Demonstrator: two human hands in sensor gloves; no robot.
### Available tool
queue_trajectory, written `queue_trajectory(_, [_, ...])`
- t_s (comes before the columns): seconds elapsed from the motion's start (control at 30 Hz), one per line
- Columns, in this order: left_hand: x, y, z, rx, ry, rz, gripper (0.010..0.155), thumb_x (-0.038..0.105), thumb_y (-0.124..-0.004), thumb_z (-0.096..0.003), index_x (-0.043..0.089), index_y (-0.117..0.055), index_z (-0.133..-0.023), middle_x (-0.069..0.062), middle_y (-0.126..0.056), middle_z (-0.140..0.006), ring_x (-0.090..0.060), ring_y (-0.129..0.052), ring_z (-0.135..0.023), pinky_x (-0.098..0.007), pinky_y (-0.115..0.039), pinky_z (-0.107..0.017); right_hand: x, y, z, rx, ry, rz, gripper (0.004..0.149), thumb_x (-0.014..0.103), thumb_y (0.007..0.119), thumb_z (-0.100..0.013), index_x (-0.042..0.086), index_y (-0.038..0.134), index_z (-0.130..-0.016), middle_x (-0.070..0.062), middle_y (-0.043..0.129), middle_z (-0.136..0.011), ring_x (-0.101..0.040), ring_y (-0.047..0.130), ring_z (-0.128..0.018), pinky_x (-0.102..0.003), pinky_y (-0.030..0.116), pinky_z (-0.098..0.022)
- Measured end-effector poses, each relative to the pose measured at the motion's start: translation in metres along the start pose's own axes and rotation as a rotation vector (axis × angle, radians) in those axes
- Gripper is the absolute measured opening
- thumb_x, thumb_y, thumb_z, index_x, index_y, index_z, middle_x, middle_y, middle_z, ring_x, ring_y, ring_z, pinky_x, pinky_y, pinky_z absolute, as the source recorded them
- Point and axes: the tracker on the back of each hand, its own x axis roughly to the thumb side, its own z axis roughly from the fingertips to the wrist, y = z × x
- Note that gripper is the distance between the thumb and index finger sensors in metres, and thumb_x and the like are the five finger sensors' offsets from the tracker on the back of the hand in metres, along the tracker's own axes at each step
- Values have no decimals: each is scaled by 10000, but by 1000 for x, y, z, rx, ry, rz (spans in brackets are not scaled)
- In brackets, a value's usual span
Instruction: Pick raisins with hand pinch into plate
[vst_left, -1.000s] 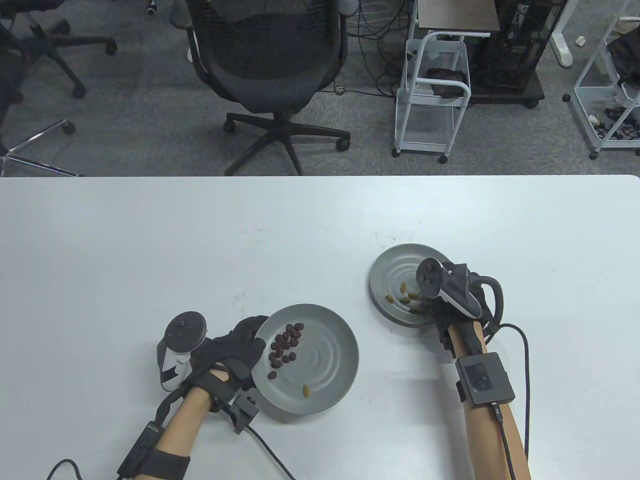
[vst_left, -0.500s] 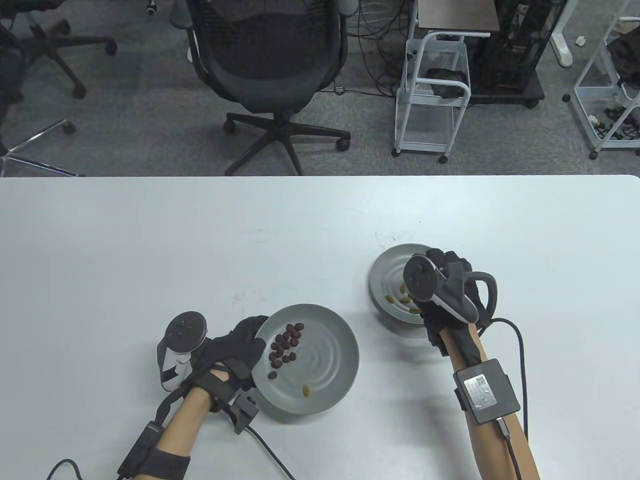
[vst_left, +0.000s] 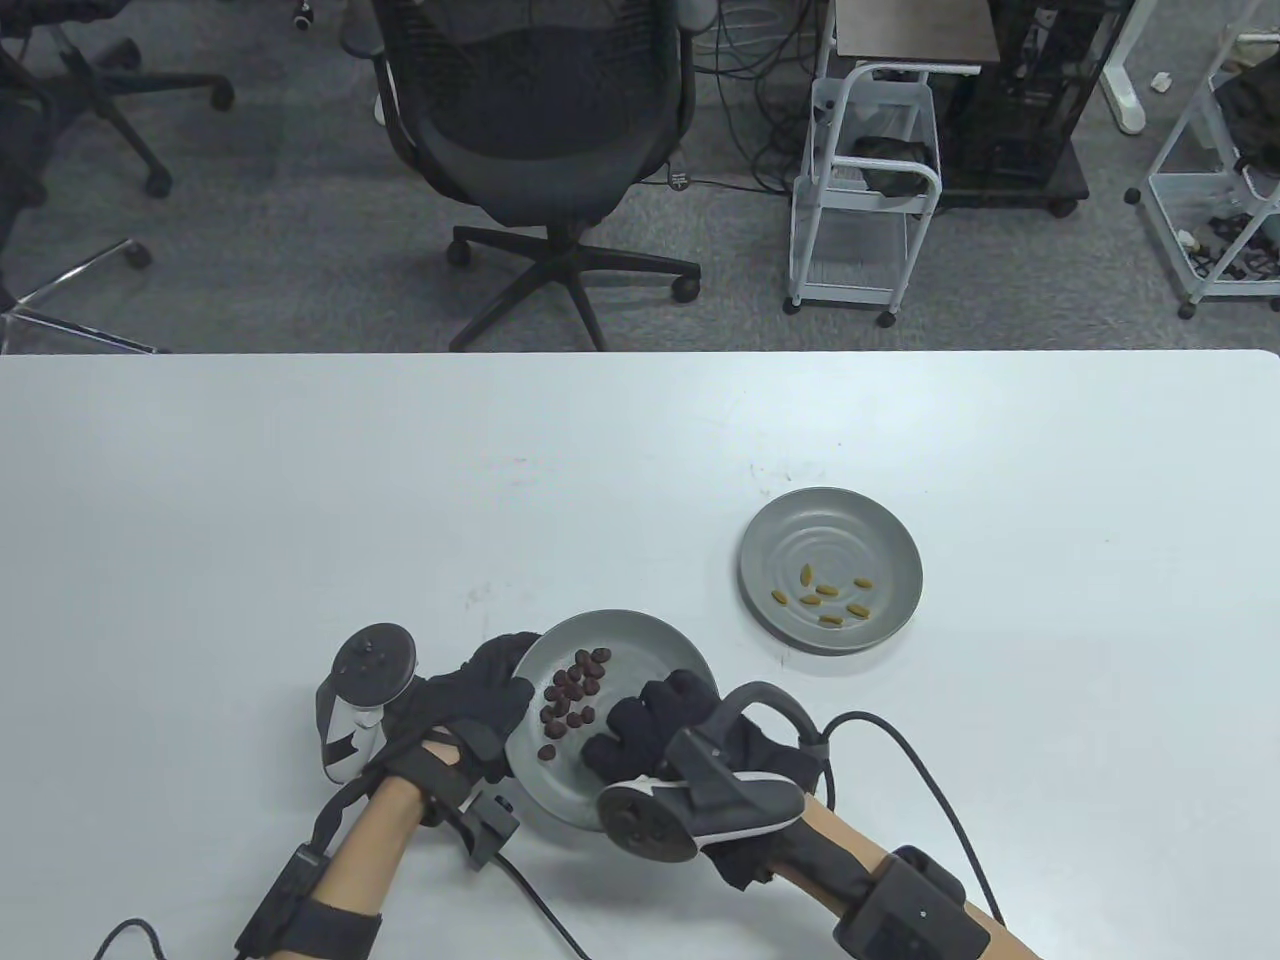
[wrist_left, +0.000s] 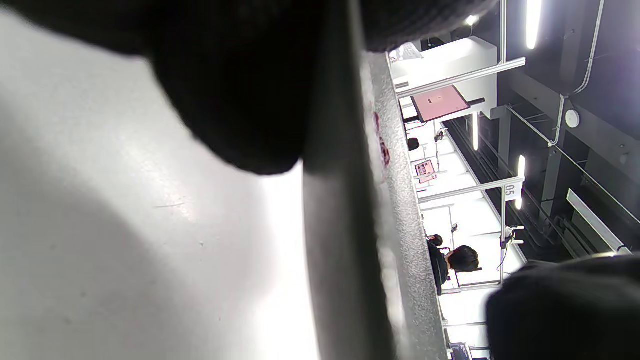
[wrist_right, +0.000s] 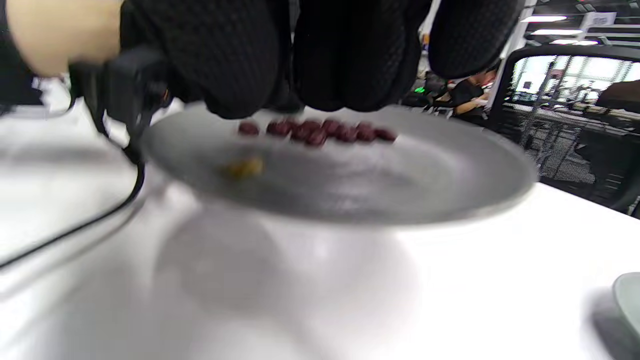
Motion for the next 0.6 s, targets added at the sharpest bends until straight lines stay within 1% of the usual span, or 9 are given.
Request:
queue_trajectory(0.07, [0,0,0,-3,-1,3,580,307,-735,-478,158,-633,-1030,-149,-972,-774,-217,-1031,-132,-336,-904,-49,5,8,-5,14,-11,40,552,364,843,-500,292,719,-1033,-99,781,-923,-323,836,-745,-626,654,-698])
queue_trajectory(0.13, [0,-1,0,-9,-1,2,581,307,-736,-478,157,-633,-1030,-150,-971,-775,-218,-1031,-132,-336,-904,-49,7,12,-8,53,-20,15,565,359,844,-502,293,704,-1046,-108,768,-938,-332,827,-761,-634,643,-701])
queue_trajectory(0.27, [0,-1,0,-14,-3,0,580,306,-736,-477,158,-634,-1029,-148,-972,-774,-217,-1031,-129,-336,-904,-47,7,12,-9,48,-31,10,535,345,857,-497,282,739,-1016,-104,773,-931,-330,831,-756,-635,644,-700])
queue_trajectory(0.4, [1,-1,0,-32,-7,-6,580,305,-738,-476,162,-637,-1028,-152,-971,-774,-224,-1028,-129,-340,-902,-46,7,13,-11,23,-48,0,517,357,862,-487,268,766,-987,-89,797,-906,-315,849,-733,-626,658,-696])
queue_trajectory(0.6, [4,-4,0,-46,-14,-26,579,306,-737,-476,165,-638,-1029,-152,-971,-774,-223,-1029,-128,-338,-902,-45,9,17,-13,-54,-82,-13,446,360,873,-468,218,843,-890,-64,859,-816,-288,892,-645,-602,705,-669])
